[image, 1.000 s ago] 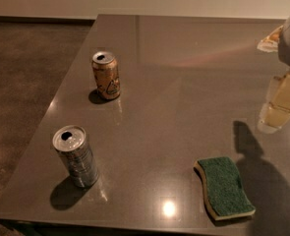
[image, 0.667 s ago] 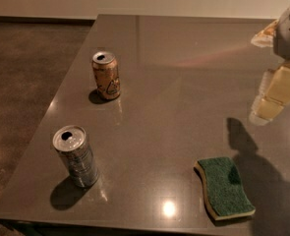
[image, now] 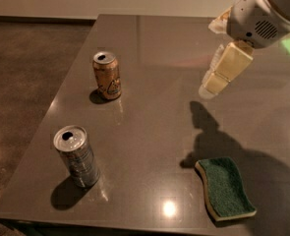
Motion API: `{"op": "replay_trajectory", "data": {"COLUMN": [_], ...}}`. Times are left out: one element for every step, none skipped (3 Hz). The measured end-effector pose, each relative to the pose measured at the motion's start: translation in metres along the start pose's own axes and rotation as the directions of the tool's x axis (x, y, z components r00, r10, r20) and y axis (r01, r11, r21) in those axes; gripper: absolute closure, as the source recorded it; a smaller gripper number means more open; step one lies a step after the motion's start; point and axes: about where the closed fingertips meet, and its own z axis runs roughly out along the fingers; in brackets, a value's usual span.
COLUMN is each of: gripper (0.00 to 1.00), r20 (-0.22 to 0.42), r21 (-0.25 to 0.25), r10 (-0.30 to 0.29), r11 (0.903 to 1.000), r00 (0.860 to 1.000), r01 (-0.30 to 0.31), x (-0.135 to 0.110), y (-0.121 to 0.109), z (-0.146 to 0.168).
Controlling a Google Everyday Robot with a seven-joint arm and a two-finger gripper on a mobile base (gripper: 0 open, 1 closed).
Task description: Knock orange can over
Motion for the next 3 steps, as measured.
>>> {"op": "replay_trajectory", "data": {"gripper": [0.00, 0.00, 0.00], "r20": [0.086, 0.145, 0.159], "r21": [-0.031, -0.047, -0.066], "r10": [-0.013, -0.011, 0.024], "r11": [0.9994, 0.9987, 0.9977], "r00": [0.996, 0.989, 0.987], "r01": [0.015, 0.018, -0.014], "x": [-0.049, -0.093, -0.124], "y": [-0.004, -0.003, -0.006], "z": [0.030, 0.060, 0.093]}}
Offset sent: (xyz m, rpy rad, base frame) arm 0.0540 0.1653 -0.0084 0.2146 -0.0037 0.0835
